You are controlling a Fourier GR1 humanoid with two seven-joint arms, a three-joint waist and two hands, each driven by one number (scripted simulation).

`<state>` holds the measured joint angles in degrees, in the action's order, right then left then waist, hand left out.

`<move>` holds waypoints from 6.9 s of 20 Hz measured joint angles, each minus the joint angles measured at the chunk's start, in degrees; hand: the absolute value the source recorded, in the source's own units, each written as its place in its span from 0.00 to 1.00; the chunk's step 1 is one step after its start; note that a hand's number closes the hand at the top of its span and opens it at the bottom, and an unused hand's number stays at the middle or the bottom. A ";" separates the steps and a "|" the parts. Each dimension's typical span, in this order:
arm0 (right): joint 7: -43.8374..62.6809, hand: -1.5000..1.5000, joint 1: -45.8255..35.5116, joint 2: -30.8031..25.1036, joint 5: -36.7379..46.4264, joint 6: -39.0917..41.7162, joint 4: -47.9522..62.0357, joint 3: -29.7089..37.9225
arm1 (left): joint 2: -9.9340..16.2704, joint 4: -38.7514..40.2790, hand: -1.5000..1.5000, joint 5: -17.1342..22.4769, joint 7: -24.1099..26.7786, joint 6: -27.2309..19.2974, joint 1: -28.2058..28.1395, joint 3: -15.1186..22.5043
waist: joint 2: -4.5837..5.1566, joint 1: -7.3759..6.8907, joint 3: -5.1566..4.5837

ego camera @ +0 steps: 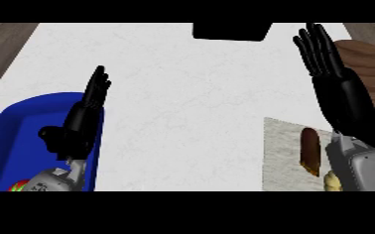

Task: Pick the sweet potato from the placemat and place it in the bowl

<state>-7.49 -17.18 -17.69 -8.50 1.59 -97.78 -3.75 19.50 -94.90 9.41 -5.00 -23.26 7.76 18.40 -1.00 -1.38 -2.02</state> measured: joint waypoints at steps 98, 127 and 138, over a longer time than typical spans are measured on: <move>43.27 1.00 4.90 8.05 86.19 30.68 14.83 -0.98 | -7.24 6.75 0.50 -2.56 2.26 24.57 2.04 -2.82 | 0.63 1.02 1.82; -29.69 1.00 4.98 -22.89 34.31 23.07 16.95 26.48 | -7.62 4.55 0.50 -3.79 2.06 25.69 -0.21 -3.53 | 0.99 1.37 2.03; -36.35 1.00 -12.64 -24.17 45.48 4.12 45.05 25.41 | -9.28 4.82 0.50 -4.57 1.17 27.16 1.82 -3.99 | 1.52 -0.39 2.11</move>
<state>-43.84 -29.82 -41.85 36.98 5.71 -52.73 21.67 10.21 -90.08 4.84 -3.83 3.91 9.58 14.41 0.53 -1.77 0.09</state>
